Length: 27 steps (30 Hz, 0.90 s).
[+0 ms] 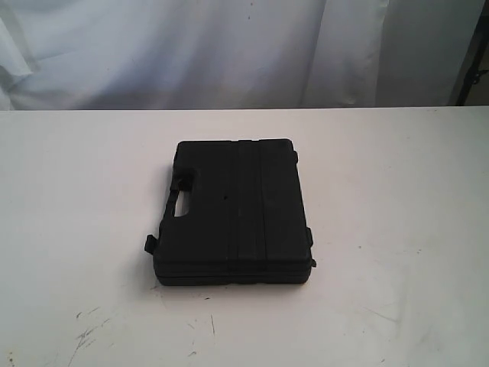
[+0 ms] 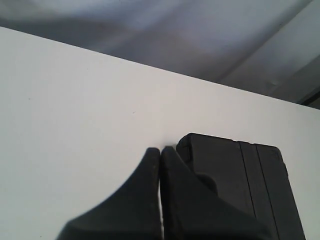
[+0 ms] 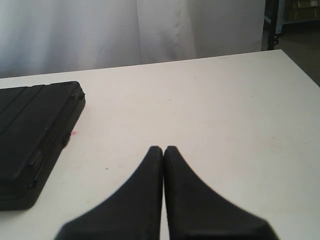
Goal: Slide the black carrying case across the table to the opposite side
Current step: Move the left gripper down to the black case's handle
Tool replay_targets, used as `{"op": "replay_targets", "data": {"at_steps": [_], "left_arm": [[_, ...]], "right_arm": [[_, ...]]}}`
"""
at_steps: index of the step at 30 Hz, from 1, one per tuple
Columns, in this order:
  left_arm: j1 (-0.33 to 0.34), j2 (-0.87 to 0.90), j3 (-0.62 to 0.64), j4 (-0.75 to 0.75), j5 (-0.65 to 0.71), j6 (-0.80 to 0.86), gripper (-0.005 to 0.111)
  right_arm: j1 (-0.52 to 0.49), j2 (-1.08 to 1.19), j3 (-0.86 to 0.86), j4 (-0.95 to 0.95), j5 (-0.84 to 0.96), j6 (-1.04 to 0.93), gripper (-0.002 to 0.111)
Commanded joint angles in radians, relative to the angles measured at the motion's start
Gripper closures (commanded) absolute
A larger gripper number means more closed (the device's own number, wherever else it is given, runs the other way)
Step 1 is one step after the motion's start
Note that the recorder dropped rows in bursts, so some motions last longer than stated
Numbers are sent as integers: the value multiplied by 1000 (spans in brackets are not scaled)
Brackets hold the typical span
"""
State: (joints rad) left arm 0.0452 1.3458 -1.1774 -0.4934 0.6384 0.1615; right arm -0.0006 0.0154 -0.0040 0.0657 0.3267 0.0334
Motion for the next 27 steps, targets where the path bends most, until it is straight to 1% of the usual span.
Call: {"op": "replay_targets", "data": {"at_steps": [1, 4, 6, 11, 15, 20, 22, 24, 27], "left_arm": [[0, 82, -73, -21, 72, 30, 107], [-29, 159, -143, -24, 149, 50, 107], [-65, 207, -180, -22, 174, 52, 107], [-171, 296, -236, 6, 181, 44, 107], [-242, 366, -268, 92, 197, -2, 107], [-282, 452, -299, 145, 250, -38, 107], [-282, 506, -319, 161, 284, -55, 107], [-282, 544, -322, 209, 286, -66, 107], [-282, 581, -325, 221, 286, -100, 106]], "right_arm": [[-8, -4, 4, 4, 0, 4, 108], [-8, -4, 4, 4, 0, 4, 108], [-8, -4, 4, 4, 0, 4, 108], [-8, -4, 4, 4, 0, 4, 108], [-8, -4, 4, 4, 0, 4, 108], [-8, -4, 4, 4, 0, 4, 108], [-8, -4, 4, 4, 0, 4, 108], [-8, -4, 4, 4, 0, 4, 108], [-8, -4, 4, 4, 0, 4, 108]]}}
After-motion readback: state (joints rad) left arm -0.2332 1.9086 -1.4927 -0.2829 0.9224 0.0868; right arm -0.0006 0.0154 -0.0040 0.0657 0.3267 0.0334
